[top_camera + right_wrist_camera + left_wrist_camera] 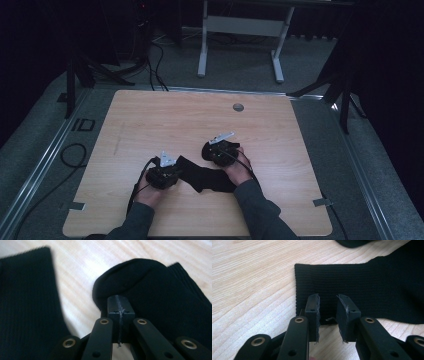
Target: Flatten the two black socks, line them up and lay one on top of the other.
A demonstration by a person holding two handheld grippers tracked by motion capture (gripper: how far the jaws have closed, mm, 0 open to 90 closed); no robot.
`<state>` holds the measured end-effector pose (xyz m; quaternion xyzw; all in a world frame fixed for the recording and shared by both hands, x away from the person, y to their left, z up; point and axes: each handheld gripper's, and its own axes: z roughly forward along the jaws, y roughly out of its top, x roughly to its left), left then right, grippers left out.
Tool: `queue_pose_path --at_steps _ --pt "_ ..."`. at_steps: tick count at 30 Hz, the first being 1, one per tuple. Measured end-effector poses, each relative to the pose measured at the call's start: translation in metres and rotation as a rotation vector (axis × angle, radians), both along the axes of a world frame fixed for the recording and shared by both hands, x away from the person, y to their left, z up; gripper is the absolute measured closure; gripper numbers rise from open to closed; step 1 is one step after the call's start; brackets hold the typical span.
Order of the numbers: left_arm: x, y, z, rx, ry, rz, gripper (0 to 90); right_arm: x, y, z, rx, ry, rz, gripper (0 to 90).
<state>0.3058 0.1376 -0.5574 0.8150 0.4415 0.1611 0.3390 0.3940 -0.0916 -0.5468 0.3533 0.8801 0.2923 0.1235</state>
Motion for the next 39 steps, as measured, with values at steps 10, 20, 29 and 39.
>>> queue_pose_path --at_steps 10,20,29,39 --pt "0.000 0.000 0.000 -0.001 0.000 0.000 72.5 -0.014 -0.008 0.012 -0.008 -0.030 0.011 83.1" --pt "0.001 0.000 0.000 -0.003 0.002 -0.004 72.1 -0.001 0.023 0.006 -0.005 0.016 -0.021 68.3" --pt "0.000 0.000 0.000 0.000 0.002 -0.002 71.9 0.007 0.026 0.004 -0.012 0.059 -0.124 85.7" --pt "0.001 0.000 0.000 -0.002 0.001 -0.004 71.5 0.014 0.017 0.002 0.118 0.164 -0.196 87.0"
